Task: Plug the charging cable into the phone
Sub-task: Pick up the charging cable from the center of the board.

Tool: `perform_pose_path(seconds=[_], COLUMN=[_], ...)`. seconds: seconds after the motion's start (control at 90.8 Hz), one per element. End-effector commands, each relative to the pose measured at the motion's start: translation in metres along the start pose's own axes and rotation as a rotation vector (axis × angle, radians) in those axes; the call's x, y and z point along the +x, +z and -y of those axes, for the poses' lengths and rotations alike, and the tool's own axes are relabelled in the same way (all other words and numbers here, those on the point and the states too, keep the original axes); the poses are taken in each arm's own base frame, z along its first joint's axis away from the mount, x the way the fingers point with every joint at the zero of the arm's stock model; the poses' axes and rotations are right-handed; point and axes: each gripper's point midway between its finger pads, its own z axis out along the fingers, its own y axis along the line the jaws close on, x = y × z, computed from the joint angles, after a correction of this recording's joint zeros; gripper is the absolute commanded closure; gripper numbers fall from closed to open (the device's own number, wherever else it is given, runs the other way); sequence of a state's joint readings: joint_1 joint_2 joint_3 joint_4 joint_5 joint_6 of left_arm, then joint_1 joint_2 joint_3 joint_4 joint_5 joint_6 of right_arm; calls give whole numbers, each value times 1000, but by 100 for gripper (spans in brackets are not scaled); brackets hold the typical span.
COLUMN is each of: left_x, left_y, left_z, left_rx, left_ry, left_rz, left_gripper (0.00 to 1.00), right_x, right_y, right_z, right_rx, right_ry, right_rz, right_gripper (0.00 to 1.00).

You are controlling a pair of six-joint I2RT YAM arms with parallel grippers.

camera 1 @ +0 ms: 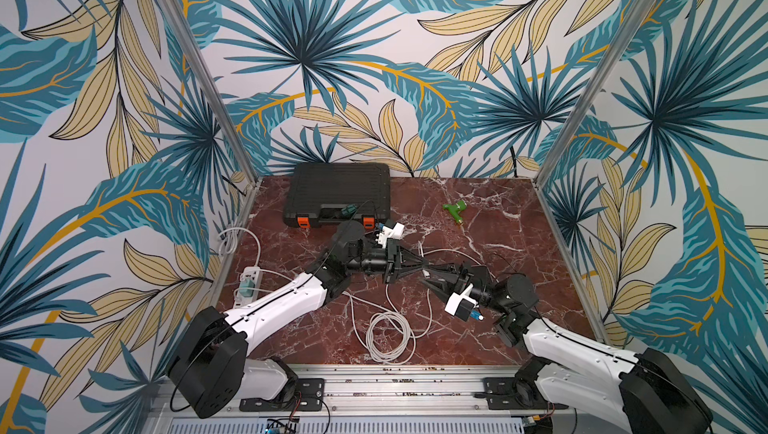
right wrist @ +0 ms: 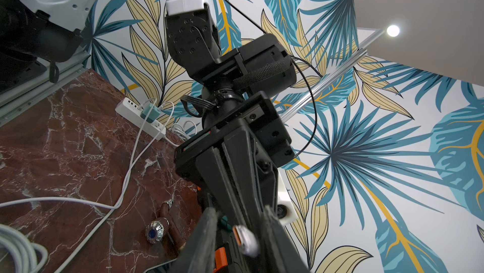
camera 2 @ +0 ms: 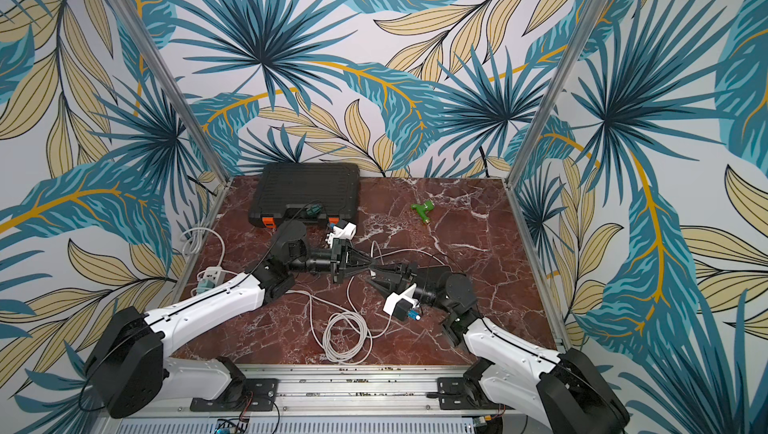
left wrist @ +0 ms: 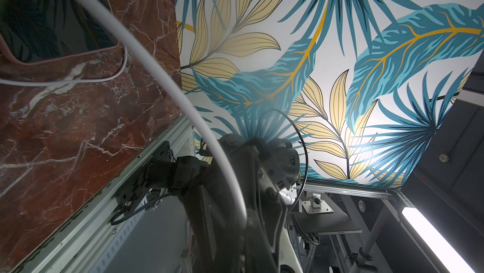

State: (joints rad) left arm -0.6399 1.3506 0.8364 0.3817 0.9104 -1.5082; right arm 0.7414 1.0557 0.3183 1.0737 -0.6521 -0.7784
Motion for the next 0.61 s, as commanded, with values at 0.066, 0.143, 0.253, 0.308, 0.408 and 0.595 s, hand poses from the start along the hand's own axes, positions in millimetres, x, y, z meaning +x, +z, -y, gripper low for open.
perform_pose_path(seconds=[0.066,0.143,0.253,0.308,0.408,0.595], left_x=[5,6,7,8,10,-10], left_y=[-4,-4,-5,-6,-7,-26], left_z=[6,6,7,7,7,-4], left_rx=[26,28,30,31,24,-97], left_ry=[37,38,42,46,51,142], left_rz=[-21,-25,-29,-33,-35,79], left_gripper=[98,98,98,98,89,53], right_x=[2,3,6,8,7,2], right_y=[1,1,1,1,2,4], right_z=[0,1,4,5,6,12], right_rx=[-9,-4,14,17,15,1], right_ry=[-7,-15,-31,-35,-30,76], right_rz=[-21,-27,-48,-54,-51,-58], right_gripper=[76,80,84,86,94,100])
